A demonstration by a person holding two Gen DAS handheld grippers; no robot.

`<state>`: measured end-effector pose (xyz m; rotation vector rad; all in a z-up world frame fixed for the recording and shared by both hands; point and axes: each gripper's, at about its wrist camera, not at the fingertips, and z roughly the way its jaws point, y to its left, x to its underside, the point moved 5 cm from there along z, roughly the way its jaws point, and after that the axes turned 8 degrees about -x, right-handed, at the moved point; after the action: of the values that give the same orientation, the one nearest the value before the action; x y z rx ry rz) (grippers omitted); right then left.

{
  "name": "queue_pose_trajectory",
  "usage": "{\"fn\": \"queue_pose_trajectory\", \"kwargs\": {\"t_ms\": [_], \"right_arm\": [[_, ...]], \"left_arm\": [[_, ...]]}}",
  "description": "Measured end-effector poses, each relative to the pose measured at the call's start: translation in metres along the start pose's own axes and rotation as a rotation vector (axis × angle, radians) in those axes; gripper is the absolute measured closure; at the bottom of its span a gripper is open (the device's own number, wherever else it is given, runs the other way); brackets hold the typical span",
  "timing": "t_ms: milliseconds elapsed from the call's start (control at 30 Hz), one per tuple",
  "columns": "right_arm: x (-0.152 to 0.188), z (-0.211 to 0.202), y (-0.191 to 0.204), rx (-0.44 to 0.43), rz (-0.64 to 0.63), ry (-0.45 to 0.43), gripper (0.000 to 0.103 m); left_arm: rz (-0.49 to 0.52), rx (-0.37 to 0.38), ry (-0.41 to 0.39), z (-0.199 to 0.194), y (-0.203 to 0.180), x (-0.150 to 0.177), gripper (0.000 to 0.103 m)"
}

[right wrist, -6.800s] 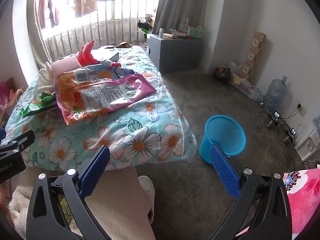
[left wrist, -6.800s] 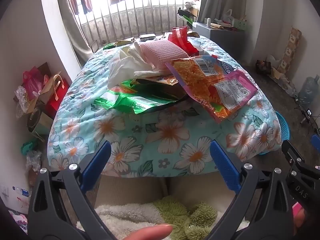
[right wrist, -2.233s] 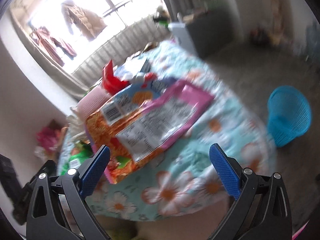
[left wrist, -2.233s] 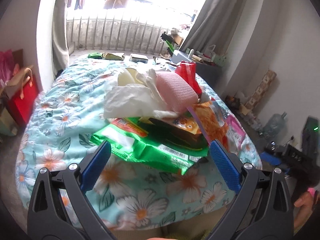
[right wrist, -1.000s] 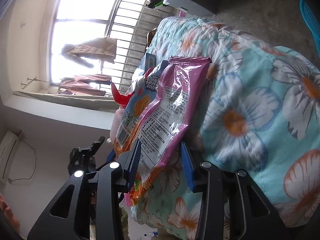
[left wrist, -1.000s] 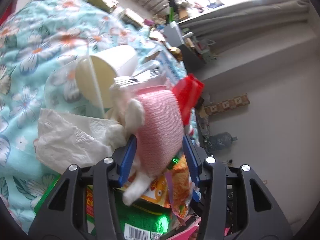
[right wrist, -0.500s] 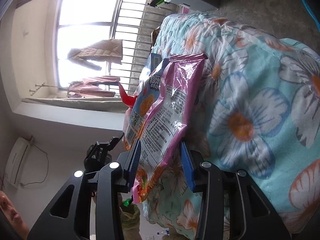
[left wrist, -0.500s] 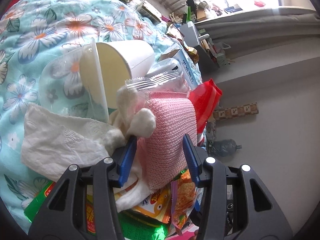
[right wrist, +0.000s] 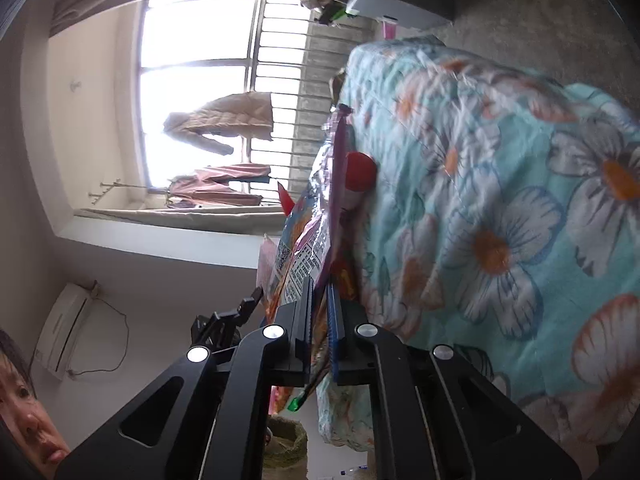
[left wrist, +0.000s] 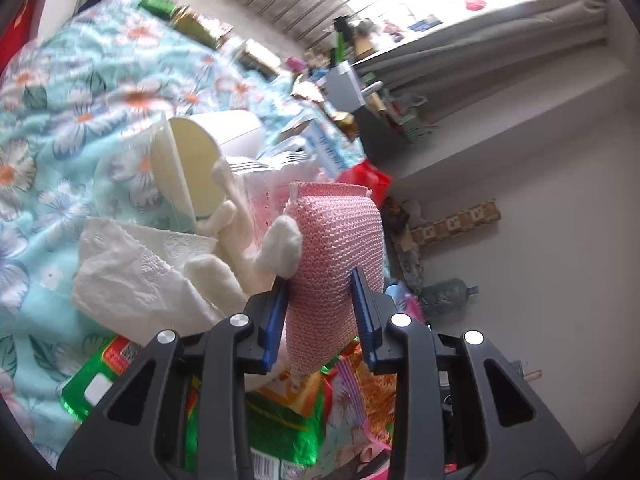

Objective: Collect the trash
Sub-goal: 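Close the left tool on the pink sponge while the right tool grips the pink snack bag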

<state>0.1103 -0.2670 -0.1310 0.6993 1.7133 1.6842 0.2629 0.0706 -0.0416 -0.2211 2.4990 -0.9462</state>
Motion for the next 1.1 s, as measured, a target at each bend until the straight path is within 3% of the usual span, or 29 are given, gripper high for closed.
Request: {"fn": "queue_pose_trajectory", "kwargs": {"t_ms": [333,600,800,933,1100], "right_arm": [[0.005,-0.043,0.040,-0.014,-0.100,-0.074,0.098],[0.018,-0.041,0.041,0.004,-0.076,-0.069,0.098],[0.025,-0.040,0.035,0.032,-0.070,-0.067,0.098],[0.025,-0.037,0.026,0.042,-0.044,-0.056,0.098],[0.025,-0.035,0.011,0.046,0.007,-0.038,0.094]], "left_arm": [[0.179,0.050,-0.165,-0.076,-0.033,0.019,0.074],[0.332,-0.050,-0.335,-0.107,-0.051,0.021,0.073],[0.418,-0.168,-0.307,-0.081,-0.044,0.033,0.073],[0.511,-0.206,-0.231,-0.058,-0.043,0.059,0.073],[0.565,-0.186,-0.159,-0.050,-0.041,0.090,0.050]]}}
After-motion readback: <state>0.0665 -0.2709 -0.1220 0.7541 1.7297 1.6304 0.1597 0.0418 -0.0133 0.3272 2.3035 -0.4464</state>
